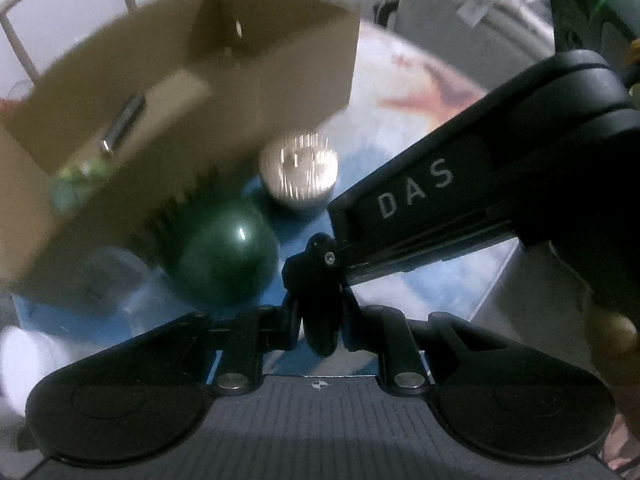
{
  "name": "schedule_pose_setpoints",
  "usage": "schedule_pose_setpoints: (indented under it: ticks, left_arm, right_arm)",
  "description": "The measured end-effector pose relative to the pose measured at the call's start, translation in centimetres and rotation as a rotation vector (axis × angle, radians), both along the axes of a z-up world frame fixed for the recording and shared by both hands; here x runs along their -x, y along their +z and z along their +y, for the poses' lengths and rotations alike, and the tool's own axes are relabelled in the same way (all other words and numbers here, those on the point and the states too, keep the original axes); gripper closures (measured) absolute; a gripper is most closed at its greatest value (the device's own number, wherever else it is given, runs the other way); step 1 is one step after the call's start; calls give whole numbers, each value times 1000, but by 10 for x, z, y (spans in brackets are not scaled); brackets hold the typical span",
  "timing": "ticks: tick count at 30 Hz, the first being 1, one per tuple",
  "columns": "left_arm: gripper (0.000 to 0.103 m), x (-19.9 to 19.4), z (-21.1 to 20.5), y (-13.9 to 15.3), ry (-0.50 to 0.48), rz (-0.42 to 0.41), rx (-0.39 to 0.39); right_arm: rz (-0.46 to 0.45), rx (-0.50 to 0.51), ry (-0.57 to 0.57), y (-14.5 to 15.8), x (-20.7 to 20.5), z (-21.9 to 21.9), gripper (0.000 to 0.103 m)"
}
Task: Organize rigid objects
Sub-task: 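Lift the black oval object over the box and open the right gripper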
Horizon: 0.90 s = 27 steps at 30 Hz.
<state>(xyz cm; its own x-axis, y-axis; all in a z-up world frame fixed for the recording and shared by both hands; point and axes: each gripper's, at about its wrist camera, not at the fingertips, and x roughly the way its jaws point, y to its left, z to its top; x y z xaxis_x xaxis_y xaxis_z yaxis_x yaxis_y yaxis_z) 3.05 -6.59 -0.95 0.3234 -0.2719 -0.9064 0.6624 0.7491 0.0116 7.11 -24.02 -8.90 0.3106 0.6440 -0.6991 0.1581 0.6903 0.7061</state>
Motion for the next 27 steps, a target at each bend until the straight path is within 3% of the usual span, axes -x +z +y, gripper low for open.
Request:
schedule_pose_setpoints:
  ticks: [4,5,9,12,16,21,24,27]
  left_arm:
    - [85,3,3,54,-7,-82,23]
    - [85,-11,-24,59,1,-99,24]
    - [85,-63,-25,84,63,-165,-1]
    - [85,-111,-21,82,144,-134,-19]
    - [85,-164,-8,58,258,20,-42]
    - [84,-202,8,23,393,197,-65]
    - [78,-202,14,5,414,217,-93]
    - [73,-199,20,7,441,233,-80]
  right_arm:
    - [-71,-10,26,54,-20,6,83]
    - [-91,-9,35,65,-29,11,83]
    - [-147,-50,63,85,-82,32,83]
    - [-128,-65,110,75,-132,55,83]
    - [5,-43,178,35,-194,93,82]
    - [145,-48,196,-17,-224,116,81]
    - [175,-44,191,-31,-226,122,80]
    - [188,-55,165,-35,-223,119,79]
